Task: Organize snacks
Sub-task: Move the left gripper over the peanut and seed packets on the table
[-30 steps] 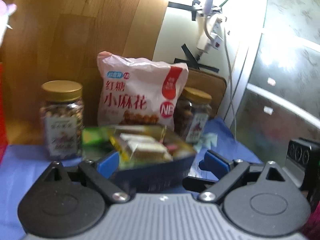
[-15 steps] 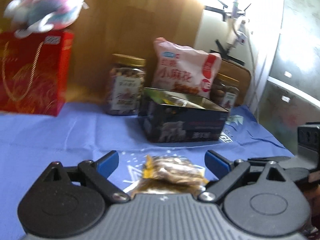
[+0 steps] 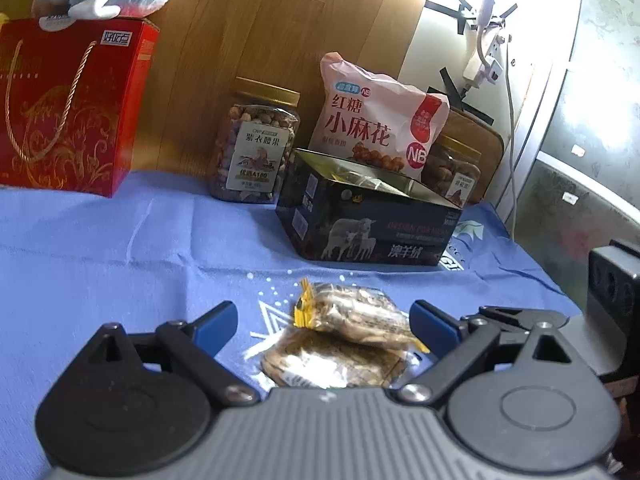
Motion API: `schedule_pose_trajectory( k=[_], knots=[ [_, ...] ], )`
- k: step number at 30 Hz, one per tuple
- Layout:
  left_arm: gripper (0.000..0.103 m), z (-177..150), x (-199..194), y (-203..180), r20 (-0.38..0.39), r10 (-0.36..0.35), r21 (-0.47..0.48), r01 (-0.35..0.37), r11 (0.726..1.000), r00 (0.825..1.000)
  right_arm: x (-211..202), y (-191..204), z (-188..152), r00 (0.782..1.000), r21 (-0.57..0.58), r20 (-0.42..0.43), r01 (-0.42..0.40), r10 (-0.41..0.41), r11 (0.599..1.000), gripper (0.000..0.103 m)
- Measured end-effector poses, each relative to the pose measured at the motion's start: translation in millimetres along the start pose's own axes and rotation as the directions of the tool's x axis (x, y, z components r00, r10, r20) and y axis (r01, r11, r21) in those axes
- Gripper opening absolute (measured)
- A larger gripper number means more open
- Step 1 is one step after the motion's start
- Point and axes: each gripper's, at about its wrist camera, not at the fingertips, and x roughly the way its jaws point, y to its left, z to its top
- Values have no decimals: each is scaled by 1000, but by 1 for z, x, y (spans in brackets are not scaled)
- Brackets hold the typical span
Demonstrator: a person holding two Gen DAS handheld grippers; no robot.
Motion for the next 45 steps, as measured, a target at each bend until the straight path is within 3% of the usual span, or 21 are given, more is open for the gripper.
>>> schedule_pose_trajectory(
  k=[3,7,9,45],
  knots=[
    [96,0,0,1,-1,-4,-10,4,1000,1000,1,1,0,1000,-5,5,2,-2,1000,93],
    [96,0,2,2,-18,-3,-14,2,1000,1000,-1,4,-1,1000,-27,17,-20,21,999,79],
    [97,-1,4,2,-28,0,-19,0,1000,1000,-2,6,-3,999,-37,24,-22,23,999,78],
    [98,-4,8,1,-51,-12,-26,10,1000,999,1,5,-3,999,-20,20,-40,40,999,95]
  ],
)
